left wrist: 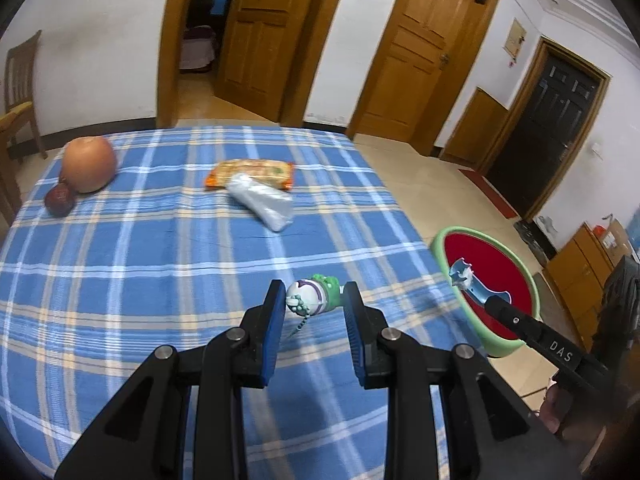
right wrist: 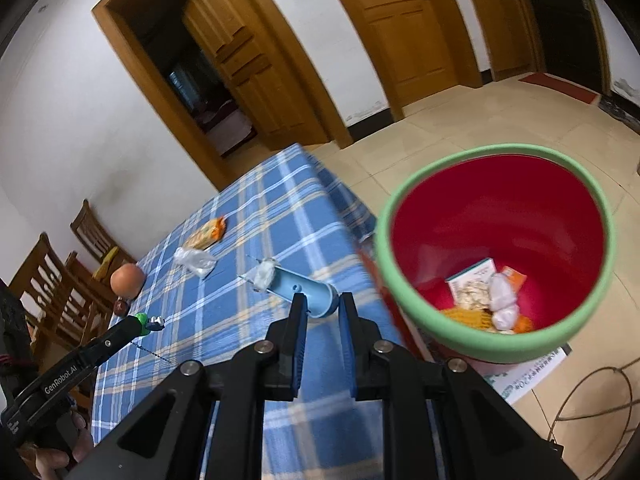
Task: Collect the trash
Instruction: 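Carry the green toy and blue bottle with both tools over the red bin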
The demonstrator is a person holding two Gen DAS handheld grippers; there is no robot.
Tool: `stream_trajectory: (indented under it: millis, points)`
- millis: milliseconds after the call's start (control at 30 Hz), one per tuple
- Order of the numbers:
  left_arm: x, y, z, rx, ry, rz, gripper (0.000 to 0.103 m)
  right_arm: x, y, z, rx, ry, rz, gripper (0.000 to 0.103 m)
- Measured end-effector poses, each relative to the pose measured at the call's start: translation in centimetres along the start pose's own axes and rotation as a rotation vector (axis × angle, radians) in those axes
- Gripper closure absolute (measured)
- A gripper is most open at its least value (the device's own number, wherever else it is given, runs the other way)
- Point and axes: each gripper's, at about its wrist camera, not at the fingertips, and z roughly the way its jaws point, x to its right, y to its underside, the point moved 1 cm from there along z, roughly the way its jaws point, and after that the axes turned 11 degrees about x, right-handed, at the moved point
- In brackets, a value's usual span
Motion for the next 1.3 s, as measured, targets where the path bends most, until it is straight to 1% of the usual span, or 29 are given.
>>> stream_trajectory:
  millis: [367,533,667,1100,1300]
  points:
    - [5.0,0.0,1.4,-0.024,0.066,0.075,0.074,5.2,-1.0,-2.7,0.049,0.089,0.072,0.085]
    - [7.5,0.1,2.6,-0.044,0.095,0.111,0.074,7.2,-1.7,-4.1,0.104,0.164,0.073,0.085]
    - [9.6,0.5,3.6,-0.065,0.117,0.139,0.074,8.5,-2.2,-4.9,0.131,0.196,0.085,0.085]
    - [15.9,0.7,7.2,-0.110,0.189,0.229,0.074,14.1,-2.6,-5.6,0.144,0.294,0.157,0.085]
    - [18.5,0.9,8.9,-0.126,0.225,0.262,0.074,15.6,-2.7,-5.6,0.143,0.328,0.172,0.085]
